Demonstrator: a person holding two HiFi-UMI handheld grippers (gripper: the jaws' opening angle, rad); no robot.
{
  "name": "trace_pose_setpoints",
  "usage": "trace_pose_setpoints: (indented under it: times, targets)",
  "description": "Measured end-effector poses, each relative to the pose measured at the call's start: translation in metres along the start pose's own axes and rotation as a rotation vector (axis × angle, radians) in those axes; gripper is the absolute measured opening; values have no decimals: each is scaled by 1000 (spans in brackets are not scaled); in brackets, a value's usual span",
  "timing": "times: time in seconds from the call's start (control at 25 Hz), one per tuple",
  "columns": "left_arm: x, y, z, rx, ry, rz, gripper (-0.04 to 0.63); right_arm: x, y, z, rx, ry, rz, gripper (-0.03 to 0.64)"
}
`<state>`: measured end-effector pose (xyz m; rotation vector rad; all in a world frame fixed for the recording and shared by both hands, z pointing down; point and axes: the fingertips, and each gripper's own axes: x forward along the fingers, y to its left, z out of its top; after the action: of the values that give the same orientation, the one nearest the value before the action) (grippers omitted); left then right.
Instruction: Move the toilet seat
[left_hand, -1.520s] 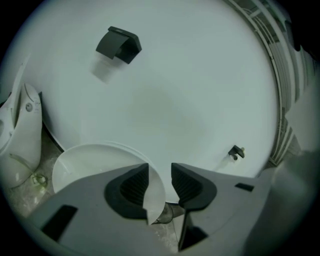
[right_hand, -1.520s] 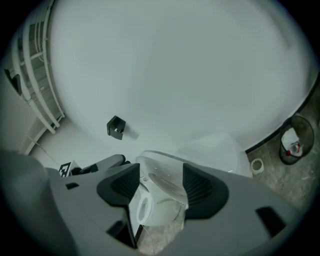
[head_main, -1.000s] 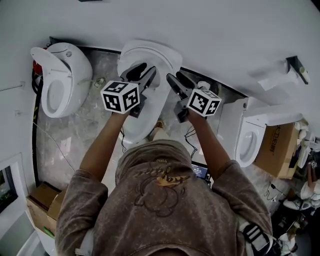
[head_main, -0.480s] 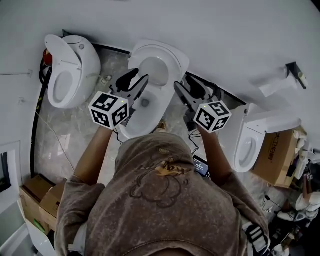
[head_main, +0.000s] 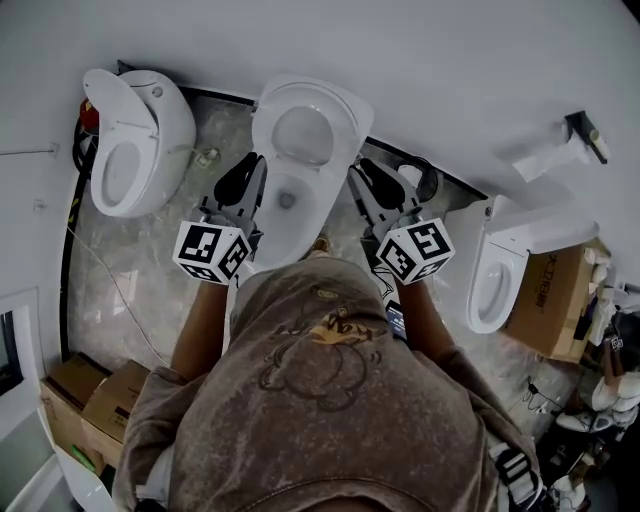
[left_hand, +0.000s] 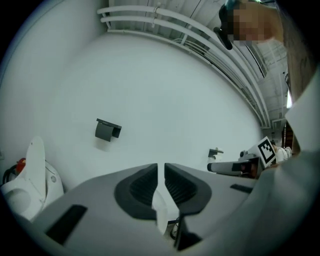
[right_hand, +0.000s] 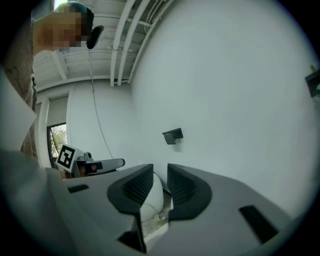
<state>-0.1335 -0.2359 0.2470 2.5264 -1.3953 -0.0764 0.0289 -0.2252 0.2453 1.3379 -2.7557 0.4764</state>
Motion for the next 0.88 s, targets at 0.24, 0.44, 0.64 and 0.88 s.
trace_pose_setpoints:
  times: [0.24, 0.44, 0.64, 0.88]
  targets:
    - [-7, 4, -5, 11, -12, 14, 9, -4, -1, -6, -92, 0, -77, -2]
    - [-5, 7, -19, 54, -5, 14, 9, -6, -12, -22, -107, -20, -146, -2]
    - [-2, 11, -33, 58, 2, 18, 9, -5, -18, -32, -98, -26, -157, -2]
    - [-2, 21, -47, 39, 22, 35, 9, 0, -24, -47, -100, -7, -162, -2]
